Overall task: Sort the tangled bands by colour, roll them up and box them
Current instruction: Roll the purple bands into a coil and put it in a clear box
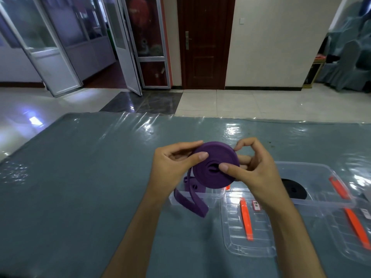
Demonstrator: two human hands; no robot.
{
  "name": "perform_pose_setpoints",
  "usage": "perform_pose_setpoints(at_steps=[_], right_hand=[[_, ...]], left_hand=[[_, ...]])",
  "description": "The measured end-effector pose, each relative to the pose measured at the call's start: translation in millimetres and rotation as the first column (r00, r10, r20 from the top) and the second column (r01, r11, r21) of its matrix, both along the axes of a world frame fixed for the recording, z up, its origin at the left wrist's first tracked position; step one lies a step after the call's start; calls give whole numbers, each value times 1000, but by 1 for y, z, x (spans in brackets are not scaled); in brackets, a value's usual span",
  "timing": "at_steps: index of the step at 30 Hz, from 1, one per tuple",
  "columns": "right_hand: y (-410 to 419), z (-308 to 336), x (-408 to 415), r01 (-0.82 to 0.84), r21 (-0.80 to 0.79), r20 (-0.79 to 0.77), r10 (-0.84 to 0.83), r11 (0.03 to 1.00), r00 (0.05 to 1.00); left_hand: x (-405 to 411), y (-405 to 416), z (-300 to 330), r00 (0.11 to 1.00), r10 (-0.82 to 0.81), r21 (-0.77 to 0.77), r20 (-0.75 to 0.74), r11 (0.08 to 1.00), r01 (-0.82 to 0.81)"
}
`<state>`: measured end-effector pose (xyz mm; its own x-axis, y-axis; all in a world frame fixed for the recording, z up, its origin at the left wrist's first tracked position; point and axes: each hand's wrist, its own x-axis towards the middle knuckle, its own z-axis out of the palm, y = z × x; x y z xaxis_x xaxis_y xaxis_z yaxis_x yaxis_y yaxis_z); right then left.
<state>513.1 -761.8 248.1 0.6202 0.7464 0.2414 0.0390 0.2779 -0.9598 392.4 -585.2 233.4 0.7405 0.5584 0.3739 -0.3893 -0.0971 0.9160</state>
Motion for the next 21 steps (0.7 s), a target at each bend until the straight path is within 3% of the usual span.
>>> perform_pose_setpoints(at_steps=[2,4,8,11,16,21], right_hand=[[4,-5,-2,53,67,-6,-52,996,999],[7,-10,-5,104,104,-15,-103,989,995],[9,-17,-1,47,-23,14,-47,999,999],[9,-13,4,25,-27,69,-23,999,997],[13,-13,3,133,83,71,-139,988,988],[14,-23,7,86,-72,98,-79,994,992]], left_hand=[[1,4,-3,996,-77,-47,-42,996,75],[0,13,-4,981,-154,7,-114,988,155],[2,21,-3,991,-71,191,-113,977,92],[6,16,-5,998,-1,86,-63,996,7],[1,27,-9,980,-175,87,-98,979,183],[3,27,-10,997,16,104,-82,995,-7]])
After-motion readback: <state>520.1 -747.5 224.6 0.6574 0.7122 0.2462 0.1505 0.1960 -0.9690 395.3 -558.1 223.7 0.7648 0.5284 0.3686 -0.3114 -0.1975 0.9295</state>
